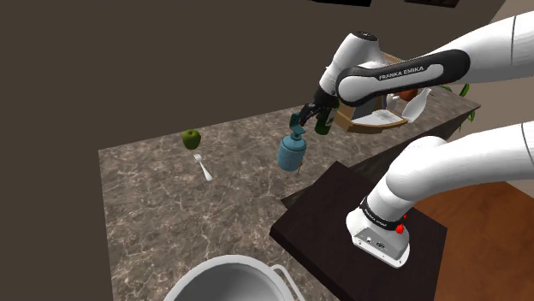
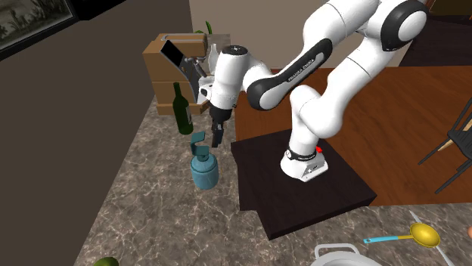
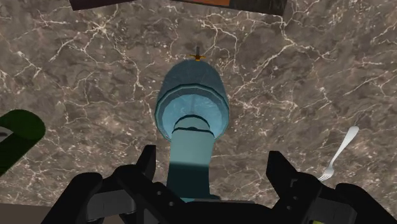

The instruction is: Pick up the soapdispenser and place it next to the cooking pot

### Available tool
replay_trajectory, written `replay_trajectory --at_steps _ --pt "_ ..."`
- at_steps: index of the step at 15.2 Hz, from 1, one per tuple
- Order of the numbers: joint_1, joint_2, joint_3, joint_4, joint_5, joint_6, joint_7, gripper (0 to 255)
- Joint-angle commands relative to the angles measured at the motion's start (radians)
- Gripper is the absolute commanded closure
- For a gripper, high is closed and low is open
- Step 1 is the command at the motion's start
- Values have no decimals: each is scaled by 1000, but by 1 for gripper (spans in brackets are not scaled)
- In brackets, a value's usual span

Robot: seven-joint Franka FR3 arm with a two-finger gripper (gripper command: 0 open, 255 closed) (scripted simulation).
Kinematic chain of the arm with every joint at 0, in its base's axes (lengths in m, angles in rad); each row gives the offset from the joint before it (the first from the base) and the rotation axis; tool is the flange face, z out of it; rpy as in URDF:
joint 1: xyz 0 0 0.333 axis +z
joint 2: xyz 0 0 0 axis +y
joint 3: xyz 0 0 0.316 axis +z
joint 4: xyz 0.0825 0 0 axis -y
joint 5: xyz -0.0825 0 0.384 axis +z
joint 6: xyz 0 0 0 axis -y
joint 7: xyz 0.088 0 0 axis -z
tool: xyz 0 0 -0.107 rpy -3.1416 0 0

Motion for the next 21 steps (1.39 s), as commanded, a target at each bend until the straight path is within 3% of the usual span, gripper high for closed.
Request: replay_trajectory --at_steps 1,3,10,18,19,21 --pt "-19 62 1 -37 -18 129 15 0" --pt "-43 137 0 -55 -37 243 26 0" --pt "-53 284 1 -56 -50 391 34 0" --pt "-54 296 2 -56 -51 403 35 0" --pt "-54 296 2 -56 -51 404 35 255" --pt "-54 296 2 -56 -51 404 35 255"
